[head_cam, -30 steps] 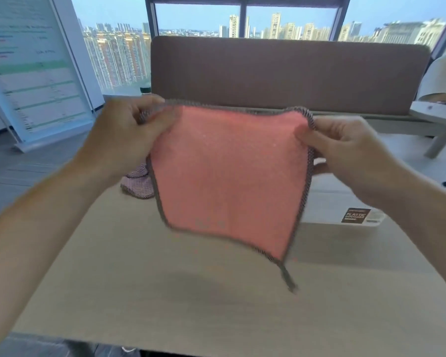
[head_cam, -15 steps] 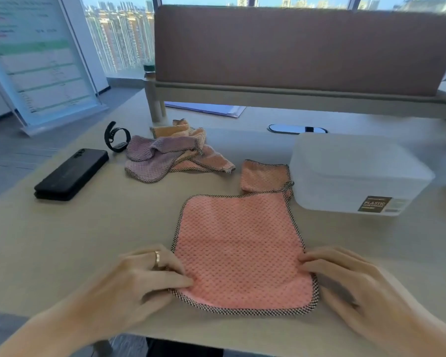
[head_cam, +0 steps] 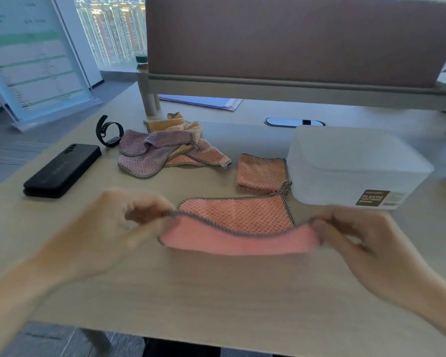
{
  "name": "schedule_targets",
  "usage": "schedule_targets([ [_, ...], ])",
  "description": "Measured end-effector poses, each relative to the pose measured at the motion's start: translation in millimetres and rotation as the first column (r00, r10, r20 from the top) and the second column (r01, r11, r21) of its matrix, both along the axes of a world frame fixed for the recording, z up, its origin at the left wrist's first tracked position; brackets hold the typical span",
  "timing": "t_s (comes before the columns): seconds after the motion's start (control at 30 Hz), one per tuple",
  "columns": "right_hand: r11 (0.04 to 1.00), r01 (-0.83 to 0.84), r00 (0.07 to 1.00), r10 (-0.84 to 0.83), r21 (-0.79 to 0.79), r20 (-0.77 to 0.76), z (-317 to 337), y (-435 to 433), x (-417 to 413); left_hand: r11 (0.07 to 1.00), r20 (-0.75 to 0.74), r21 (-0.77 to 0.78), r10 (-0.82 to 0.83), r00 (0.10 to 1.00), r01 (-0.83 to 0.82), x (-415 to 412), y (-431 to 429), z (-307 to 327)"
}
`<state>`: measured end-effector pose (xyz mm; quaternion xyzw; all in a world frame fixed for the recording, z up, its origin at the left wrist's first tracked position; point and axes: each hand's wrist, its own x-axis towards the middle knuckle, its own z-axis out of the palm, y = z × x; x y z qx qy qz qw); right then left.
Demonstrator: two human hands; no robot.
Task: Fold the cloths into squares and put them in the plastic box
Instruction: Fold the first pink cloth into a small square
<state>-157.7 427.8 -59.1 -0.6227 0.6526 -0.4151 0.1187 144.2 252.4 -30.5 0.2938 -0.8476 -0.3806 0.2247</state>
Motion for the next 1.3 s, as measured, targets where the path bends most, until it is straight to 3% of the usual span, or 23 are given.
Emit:
schedule_targets([
  [0.1,0.987,0.142,0.989,-0.144,0.076,0.024,-2.9,-43.7,-17.0,0.991,-0.036,-0.009,0.132,0.991,-0.133,-22.4,-31.5,-15.6],
  [0.2,0.965,0.218,0.975,-0.222,0.149,0.010,-15.5,-82.2,-29.2,0.972,0.062,-0.067,0.228,0.972,-0.224,-39.2,-56.6,-44.0],
  [0.33,0.936,0.294,0.952,-0.269,0.193,-0.145,-30.7,-102.1,-25.6,0.914,0.175,-0.298,0.335,0.926,-0.275,-44.5,-62.9,-61.3],
  [0.43,0.931,0.325,0.927,-0.278,0.167,-0.251,-40.4,-102.8,-19.3,0.908,0.183,-0.321,0.340,0.923,-0.270,-43.2,-63.7,-64.9],
  [0.93,0.928,0.345,0.889,-0.273,0.145,-0.368,-40.0,-104.5,-19.8,0.874,0.202,-0.385,0.393,0.897,-0.297,-54.9,-70.6,-70.7],
  [1.3,0.911,0.380,0.912,-0.339,0.160,-0.232,-40.4,-56.9,-9.8,0.904,0.227,-0.363,0.321,0.919,-0.227,-50.8,-74.6,-68.2],
])
